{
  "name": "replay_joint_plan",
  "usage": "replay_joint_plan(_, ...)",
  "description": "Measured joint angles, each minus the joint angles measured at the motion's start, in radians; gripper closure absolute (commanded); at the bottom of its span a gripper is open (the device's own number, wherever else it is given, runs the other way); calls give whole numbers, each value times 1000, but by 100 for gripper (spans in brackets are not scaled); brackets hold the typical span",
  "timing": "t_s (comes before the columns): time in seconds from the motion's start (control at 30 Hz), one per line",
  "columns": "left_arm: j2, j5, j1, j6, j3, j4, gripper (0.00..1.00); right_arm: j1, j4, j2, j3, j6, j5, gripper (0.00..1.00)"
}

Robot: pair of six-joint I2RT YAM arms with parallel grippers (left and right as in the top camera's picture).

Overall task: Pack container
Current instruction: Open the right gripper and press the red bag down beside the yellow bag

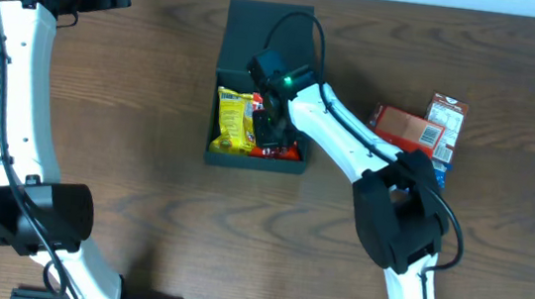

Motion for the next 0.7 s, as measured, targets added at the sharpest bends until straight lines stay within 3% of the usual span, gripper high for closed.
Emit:
replay_joint_plan(0.23,0,0,0,0,0,0,5,0,-6,-4,-5,0,17,99)
replay_joint_plan(0.4,0,0,0,0,0,0,5,0,-50,-3,84,-24,25,98)
replay_joint_plan(0.7,0,0,0,0,0,0,5,0,27,-5,174,-174,-145,98)
